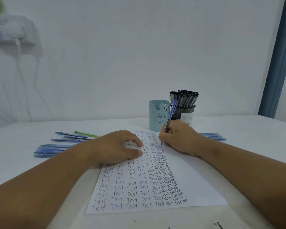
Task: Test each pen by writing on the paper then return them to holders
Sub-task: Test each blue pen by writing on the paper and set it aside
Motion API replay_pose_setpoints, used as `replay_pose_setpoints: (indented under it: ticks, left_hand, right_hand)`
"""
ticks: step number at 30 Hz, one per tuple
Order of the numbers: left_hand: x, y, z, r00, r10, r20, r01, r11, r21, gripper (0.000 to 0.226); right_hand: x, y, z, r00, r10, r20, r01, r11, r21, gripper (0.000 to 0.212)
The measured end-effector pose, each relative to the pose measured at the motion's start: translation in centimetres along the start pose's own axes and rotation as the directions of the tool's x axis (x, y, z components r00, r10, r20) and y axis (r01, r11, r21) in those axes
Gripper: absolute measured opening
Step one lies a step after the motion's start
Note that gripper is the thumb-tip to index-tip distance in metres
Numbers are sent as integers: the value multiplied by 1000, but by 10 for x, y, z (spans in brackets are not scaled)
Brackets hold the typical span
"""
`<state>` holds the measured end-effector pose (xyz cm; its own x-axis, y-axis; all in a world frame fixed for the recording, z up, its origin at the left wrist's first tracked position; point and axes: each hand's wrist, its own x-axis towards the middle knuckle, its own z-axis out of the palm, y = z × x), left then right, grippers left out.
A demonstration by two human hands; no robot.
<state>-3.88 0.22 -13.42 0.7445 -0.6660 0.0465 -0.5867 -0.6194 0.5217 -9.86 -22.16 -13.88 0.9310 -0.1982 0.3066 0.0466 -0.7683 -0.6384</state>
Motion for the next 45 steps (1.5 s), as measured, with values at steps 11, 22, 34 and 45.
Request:
replay_pose_setpoints:
  ticks: [11, 22, 34, 45]
  left_hand:
    - [0, -3, 0, 1000, 3, -2, -3, 999, -34, 25]
    - [3, -5, -1, 1000, 16, 1, -16, 1000, 9, 27]
    - [6, -8, 0, 1000, 26, 4, -26, 1000, 14, 27]
    - [5, -6, -1, 1000, 30, 7, -31, 999, 30, 27]
  right_hand:
    - [0, 1, 1, 986, 160, -52, -104, 820, 563, 28]
    - [1, 1, 0, 926, -288, -246, 289, 957, -33, 27]
    - [0, 5, -1, 864, -452, -221, 420, 890, -176, 10]
    - [2, 6, -8, 894, -399, -201, 367, 913, -181, 25]
